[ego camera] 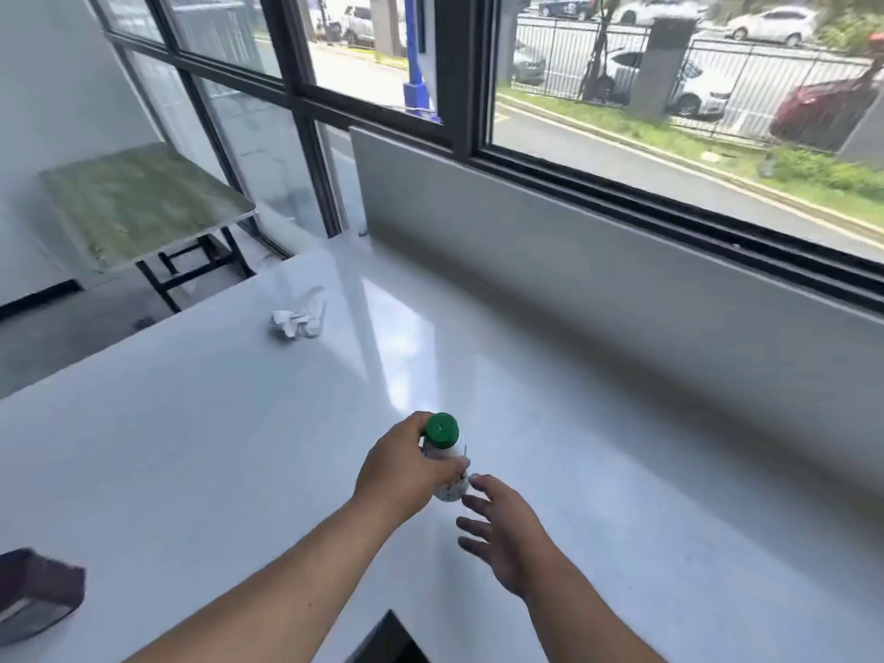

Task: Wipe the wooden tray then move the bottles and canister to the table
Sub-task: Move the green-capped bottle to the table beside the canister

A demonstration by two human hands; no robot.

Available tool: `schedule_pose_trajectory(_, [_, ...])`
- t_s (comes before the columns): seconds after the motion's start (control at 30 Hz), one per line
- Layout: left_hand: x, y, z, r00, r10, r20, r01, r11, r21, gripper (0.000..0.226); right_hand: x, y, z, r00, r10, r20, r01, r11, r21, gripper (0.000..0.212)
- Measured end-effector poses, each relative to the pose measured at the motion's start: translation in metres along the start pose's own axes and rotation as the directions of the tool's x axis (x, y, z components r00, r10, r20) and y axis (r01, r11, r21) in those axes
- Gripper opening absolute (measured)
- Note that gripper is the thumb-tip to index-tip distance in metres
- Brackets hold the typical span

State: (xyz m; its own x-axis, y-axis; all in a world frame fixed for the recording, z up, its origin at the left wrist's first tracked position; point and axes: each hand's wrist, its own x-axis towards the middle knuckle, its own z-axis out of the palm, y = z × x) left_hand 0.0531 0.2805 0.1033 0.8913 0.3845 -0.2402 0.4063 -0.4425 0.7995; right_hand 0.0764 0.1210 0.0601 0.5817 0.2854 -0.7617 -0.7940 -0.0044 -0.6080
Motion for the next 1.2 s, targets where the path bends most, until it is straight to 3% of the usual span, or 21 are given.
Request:
schedule_pose_trajectory(0.4, [-0.058, -0.166, -0.208, 0.927, -0.237, -0.291, 0.232, 0.971, -0.054, 0.049, 0.019, 0.086, 0.249, 0.954, 0.152, 0.257, -0.066, 0.947, -0.314, 0.027])
schedule_pose_trajectory(0.63, [-0.084, -0.246, -0.282, 0.858, -0.325, -0.398, 0.325, 0.943, -0.07, 0.044, 0.021, 0.143, 0.352, 0.926, 0.232, 0.298, -0.095, 0.907, -0.411, 0.027])
schedule_pose_trajectory(0.8, [-0.096, -0.285, -0.306, 0.836, -0.363, -0.411, 0.361, 0.929, -0.086, 0.046, 0.026, 0.173, 0.392, 0.909, 0.263, 0.323, -0.095, 0.886, -0.454, 0.041])
schedule_pose_trajectory(0.97, [-0.098, -0.3, -0.309, 0.848, -0.356, -0.392, 0.355, 0.932, -0.077, 0.042, 0.028, 0.188, 0.401, 0.915, 0.26, 0.308, -0.091, 0.877, -0.471, 0.03])
schedule_pose_trajectory(1.2, [-0.093, -0.3, -0.306, 0.875, -0.374, -0.307, 0.378, 0.925, -0.047, 0.055, 0.03, 0.186, 0.387, 0.932, 0.237, 0.272, -0.074, 0.863, -0.499, 0.039])
